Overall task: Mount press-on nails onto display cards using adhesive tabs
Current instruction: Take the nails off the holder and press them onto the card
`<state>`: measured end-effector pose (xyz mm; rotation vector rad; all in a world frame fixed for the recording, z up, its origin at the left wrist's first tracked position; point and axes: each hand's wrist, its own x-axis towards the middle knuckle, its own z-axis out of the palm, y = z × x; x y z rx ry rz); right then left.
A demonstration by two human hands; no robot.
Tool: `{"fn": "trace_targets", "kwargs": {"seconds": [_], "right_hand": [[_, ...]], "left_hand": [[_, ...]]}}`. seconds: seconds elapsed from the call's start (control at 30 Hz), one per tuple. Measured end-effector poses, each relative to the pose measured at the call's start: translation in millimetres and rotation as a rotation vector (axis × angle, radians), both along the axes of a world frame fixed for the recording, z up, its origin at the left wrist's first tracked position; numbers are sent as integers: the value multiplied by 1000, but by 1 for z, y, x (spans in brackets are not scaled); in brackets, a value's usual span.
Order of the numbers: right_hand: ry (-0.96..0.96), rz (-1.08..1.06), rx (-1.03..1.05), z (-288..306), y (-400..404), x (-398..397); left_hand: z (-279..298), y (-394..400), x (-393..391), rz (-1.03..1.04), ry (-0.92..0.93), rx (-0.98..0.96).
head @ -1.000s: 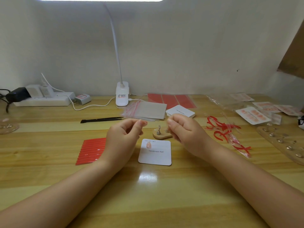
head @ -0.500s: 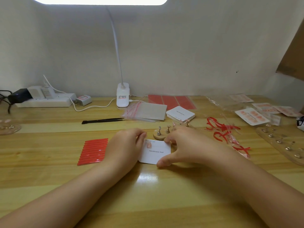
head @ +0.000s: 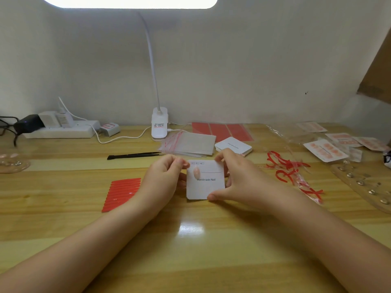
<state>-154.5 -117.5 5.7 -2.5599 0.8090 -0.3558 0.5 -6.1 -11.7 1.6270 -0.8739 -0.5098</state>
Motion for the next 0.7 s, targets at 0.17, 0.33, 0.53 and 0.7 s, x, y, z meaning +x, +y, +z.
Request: {"fn": "trace_targets", "kwargs": {"seconds": [0.17,0.33,0.53,0.7], "right_hand": [[-187,-10,84,2,6,2],[-681,-32,876,21,19,6],[-847,-36,891,42,30,1],[-873,-21,855,50,40,-2]], "left_hand": [[7,1,2,-26,101,-111],[34,8,2,-76,145,-366],[57,22,-7,22,-223,-488],[70,30,-13,110,-602,-535]]}}
